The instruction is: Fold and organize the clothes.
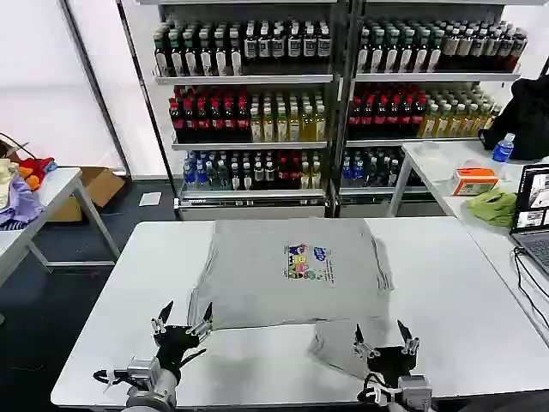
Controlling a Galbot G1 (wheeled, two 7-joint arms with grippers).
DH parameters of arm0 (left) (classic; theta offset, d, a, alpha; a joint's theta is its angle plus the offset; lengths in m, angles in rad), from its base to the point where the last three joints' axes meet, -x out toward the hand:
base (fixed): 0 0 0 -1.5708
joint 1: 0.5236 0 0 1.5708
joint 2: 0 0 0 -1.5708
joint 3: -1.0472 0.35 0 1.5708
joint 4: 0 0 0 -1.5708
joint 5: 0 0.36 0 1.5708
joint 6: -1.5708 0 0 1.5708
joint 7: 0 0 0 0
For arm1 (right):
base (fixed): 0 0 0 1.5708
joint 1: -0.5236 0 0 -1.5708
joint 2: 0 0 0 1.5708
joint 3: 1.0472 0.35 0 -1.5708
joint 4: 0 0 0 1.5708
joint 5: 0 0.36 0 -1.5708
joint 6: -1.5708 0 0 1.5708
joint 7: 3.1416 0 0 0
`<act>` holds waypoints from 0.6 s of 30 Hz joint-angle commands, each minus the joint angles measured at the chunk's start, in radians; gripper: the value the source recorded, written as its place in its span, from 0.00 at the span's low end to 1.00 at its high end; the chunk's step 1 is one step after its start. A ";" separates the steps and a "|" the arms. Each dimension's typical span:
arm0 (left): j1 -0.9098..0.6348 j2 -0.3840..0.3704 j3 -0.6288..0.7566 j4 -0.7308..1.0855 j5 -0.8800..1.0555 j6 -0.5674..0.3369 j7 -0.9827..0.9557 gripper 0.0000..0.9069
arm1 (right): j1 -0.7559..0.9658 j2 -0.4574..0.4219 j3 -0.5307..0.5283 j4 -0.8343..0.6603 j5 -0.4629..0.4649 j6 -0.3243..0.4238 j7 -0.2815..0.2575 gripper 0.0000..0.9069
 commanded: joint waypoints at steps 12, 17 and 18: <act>-0.011 0.012 -0.002 0.054 0.016 0.025 0.001 1.00 | -0.047 0.024 -0.034 -0.009 0.043 -0.006 0.046 1.00; -0.014 0.013 -0.003 0.067 0.015 0.020 0.002 1.00 | -0.061 0.029 -0.034 -0.007 0.042 -0.007 0.054 1.00; -0.015 0.013 -0.002 0.073 0.015 0.020 0.004 1.00 | -0.062 0.030 -0.035 -0.008 0.042 -0.007 0.055 1.00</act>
